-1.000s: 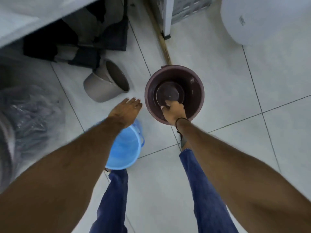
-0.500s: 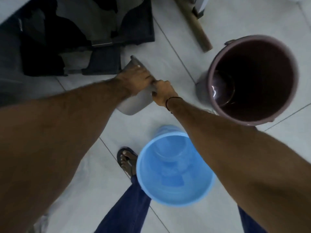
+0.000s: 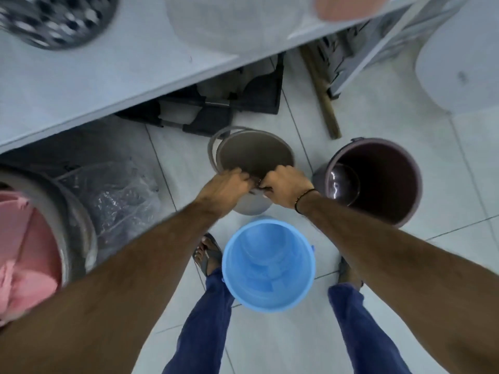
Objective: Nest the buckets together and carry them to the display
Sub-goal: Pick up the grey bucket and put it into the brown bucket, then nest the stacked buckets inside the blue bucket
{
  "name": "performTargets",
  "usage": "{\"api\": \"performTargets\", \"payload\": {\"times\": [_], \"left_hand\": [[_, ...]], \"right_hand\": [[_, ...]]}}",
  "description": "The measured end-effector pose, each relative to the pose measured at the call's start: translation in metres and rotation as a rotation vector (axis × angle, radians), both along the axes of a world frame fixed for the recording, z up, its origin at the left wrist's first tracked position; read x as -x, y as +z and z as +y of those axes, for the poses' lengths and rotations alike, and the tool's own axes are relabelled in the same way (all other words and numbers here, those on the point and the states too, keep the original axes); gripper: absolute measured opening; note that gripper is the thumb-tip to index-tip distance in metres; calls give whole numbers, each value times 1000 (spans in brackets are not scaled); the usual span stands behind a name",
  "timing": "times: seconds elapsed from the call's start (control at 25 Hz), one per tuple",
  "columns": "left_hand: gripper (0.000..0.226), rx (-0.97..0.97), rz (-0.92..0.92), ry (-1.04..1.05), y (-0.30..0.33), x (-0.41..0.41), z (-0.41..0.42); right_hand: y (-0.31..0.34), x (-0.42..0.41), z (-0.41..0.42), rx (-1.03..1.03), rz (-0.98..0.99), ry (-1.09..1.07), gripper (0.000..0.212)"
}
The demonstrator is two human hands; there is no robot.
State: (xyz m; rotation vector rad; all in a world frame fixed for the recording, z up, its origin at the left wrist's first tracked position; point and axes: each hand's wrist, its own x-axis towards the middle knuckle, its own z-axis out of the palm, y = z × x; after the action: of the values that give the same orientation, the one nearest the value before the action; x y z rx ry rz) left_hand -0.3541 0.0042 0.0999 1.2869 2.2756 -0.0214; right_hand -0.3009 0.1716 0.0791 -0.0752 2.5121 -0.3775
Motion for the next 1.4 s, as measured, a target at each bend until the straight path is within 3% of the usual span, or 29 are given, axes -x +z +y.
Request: {"api": "performTargets", "payload": {"times": [0.2, 0.36, 0.52, 0.72, 0.92, 1.04, 1.12, 1.24, 1.28, 1.32, 1.4], "left_hand": [[37, -204, 116, 440, 134, -104, 20], [33, -106, 115, 667, 191, -205, 26], [39, -67, 14, 821, 181, -299, 26], [27, 26, -66, 941, 98, -366, 29], [31, 73, -115, 1005, -7, -378, 32], [30, 0, -173, 1040, -47, -384, 19], [22, -159, -121, 1230, -60, -389, 1], [24, -319, 129, 1685, -78, -394, -29], [32, -343, 62, 1864, -87, -392, -40], [41, -378, -118, 2040, -95, -388, -50], [55, -470, -640, 2253, -109, -382, -63]], "right_hand": [[138, -47, 20, -43, 59, 366, 24], [205, -106, 24, -45, 54, 628, 20], [201, -170, 14, -43, 5, 865, 20], [122, -228, 4, -93, -69, 934, 20], [19, -252, -8, -186, -76, 893, 21], [-23, -257, -6, -191, -84, 829, 19], [-35, -251, 0, -134, -86, 650, 25], [-45, -236, 9, -50, 63, 245, 25], [-49, -229, 11, -31, 94, 110, 27], [-51, -222, 12, -18, 90, -9, 32], [-58, -213, 12, -7, 30, -154, 37]]}}
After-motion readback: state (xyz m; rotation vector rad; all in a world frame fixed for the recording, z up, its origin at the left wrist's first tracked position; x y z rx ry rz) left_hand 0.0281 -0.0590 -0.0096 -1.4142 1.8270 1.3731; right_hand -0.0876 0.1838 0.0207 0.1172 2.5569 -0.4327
